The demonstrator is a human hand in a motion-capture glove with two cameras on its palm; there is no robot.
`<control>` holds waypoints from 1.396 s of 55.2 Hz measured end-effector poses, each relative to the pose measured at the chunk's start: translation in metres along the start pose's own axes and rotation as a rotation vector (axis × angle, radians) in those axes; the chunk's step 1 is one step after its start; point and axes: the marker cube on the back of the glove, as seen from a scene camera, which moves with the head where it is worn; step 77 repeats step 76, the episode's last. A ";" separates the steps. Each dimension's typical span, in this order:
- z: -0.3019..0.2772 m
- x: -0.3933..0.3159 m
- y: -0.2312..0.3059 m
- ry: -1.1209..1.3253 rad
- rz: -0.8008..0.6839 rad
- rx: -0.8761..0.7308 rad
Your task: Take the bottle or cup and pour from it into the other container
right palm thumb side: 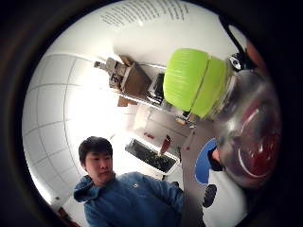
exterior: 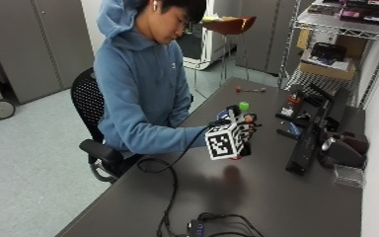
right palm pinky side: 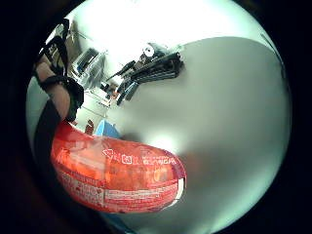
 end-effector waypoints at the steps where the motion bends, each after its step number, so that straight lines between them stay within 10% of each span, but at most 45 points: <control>1: 0.001 -0.003 -0.001 0.017 -0.008 -0.011; 42: 0.075 -0.086 -0.023 1.137 -0.125 -0.917; 77: 0.130 -0.099 -0.014 1.623 -0.224 -1.119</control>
